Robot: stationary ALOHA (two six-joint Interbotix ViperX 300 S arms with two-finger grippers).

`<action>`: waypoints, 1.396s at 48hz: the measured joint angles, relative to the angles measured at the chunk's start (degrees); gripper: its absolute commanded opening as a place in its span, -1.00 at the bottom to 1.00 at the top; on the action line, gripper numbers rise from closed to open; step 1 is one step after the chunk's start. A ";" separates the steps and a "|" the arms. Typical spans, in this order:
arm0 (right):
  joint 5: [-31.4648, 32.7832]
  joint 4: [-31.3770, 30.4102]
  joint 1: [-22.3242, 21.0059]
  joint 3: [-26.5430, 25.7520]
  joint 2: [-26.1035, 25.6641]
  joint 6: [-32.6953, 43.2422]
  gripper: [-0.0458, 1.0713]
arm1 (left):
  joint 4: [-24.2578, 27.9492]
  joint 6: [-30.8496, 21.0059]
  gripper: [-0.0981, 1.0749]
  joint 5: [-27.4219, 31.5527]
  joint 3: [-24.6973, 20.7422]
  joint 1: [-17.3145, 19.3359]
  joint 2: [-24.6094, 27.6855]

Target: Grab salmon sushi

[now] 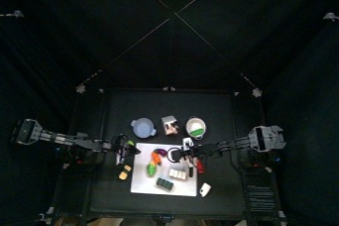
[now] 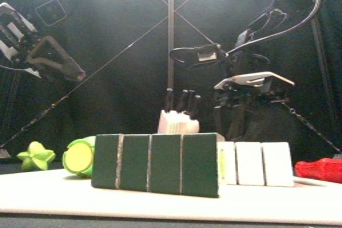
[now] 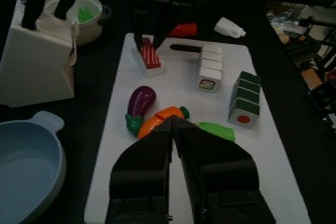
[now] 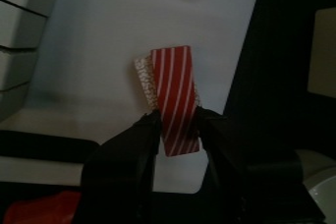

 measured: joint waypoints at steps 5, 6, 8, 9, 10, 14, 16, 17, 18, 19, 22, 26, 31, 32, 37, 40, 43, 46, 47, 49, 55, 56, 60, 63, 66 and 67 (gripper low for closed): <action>0.09 0.26 -0.09 -0.26 0.00 0.00 0.20 | 0.00 0.00 0.02 0.00 0.00 0.00 0.00; 0.09 0.35 -0.09 -0.35 0.00 0.09 0.20 | 0.00 0.00 0.02 0.00 0.00 0.00 0.00; 0.18 0.53 -0.09 -0.44 0.09 0.18 0.20 | 0.00 0.00 0.02 0.00 0.09 -0.09 0.00; 0.18 0.62 -0.09 -0.53 0.09 0.18 0.20 | 0.00 0.00 0.02 0.00 0.00 0.00 0.00; 0.26 0.70 -0.09 -0.53 0.18 0.09 0.20 | 0.00 0.00 0.03 0.00 0.00 0.00 0.00; 0.18 1.23 -0.09 -0.70 0.70 0.09 0.20 | 0.00 0.00 0.02 0.00 0.00 -0.09 0.00; 0.18 1.41 -0.09 -0.88 0.88 0.18 0.21 | 0.00 0.00 0.02 0.00 0.09 -0.09 0.00; 0.18 1.41 -0.09 -0.97 0.97 0.18 0.21 | 0.00 0.00 0.03 0.00 0.00 0.00 0.00; 0.18 1.49 -0.09 -1.05 1.14 0.18 0.21 | 0.00 0.00 0.02 0.00 0.09 -0.09 0.00; 0.18 1.58 -0.09 -1.23 1.32 0.26 0.21 | 0.00 0.00 0.02 0.00 0.09 0.00 0.00; 0.18 1.76 -0.09 -1.49 1.58 0.44 0.21 | 0.00 0.00 0.02 0.00 0.09 -0.09 0.00; 0.09 2.02 -0.09 -1.85 1.93 0.44 0.20 | 0.00 0.00 0.03 0.00 0.09 -0.09 0.09; 0.00 2.29 -0.09 -1.93 2.02 0.44 0.14 | 0.00 0.00 0.03 0.00 0.09 -0.09 0.09; 0.00 2.29 -0.09 -1.93 2.02 0.44 0.13 | 0.00 0.00 0.03 0.00 0.09 0.00 0.00; 0.09 2.29 -0.09 -2.02 2.02 0.26 0.05 | 0.00 0.09 0.02 0.00 0.09 -0.09 0.00; 0.09 2.29 -0.09 -1.93 2.02 0.26 -0.04 | 0.00 0.18 0.02 0.00 0.09 -0.09 0.00; 0.09 2.29 -0.09 -1.85 1.93 0.53 -0.11 | 0.00 0.18 0.02 0.00 0.09 -0.09 0.09; 0.09 2.37 -0.09 -1.85 1.85 0.53 -0.16 | -0.09 0.18 0.03 -0.09 0.09 0.00 0.00; 0.00 2.29 -0.09 -1.76 1.67 0.62 -0.17 | 0.00 0.26 0.03 -0.09 0.09 -0.09 0.00; 0.09 2.37 -0.09 -1.67 1.41 0.70 -0.17 | 0.00 0.18 0.03 -0.26 0.09 -0.09 0.00; 0.26 2.55 0.00 -1.05 -0.97 1.93 -0.17 | 0.00 0.35 0.03 -1.41 0.00 0.18 0.00; 0.18 2.55 0.00 -0.97 -1.58 2.29 -0.17 | 0.00 0.35 0.03 -1.85 -0.18 0.26 0.00; -1.14 2.46 -0.09 -0.62 -5.10 3.25 -0.17 | 0.00 0.44 0.03 -3.25 -0.62 0.70 0.00; -2.90 2.46 -0.35 0.00 -7.56 3.34 -0.17 | 0.00 0.44 0.04 -4.66 -1.14 1.05 0.00; -5.36 2.37 -0.79 0.88 -9.49 3.52 -0.17 | 0.00 0.44 0.05 -6.24 -1.67 1.23 0.00; -6.06 2.46 -0.79 1.05 -10.02 3.52 -0.17 | 0.00 0.44 0.06 -6.68 -1.85 1.32 0.00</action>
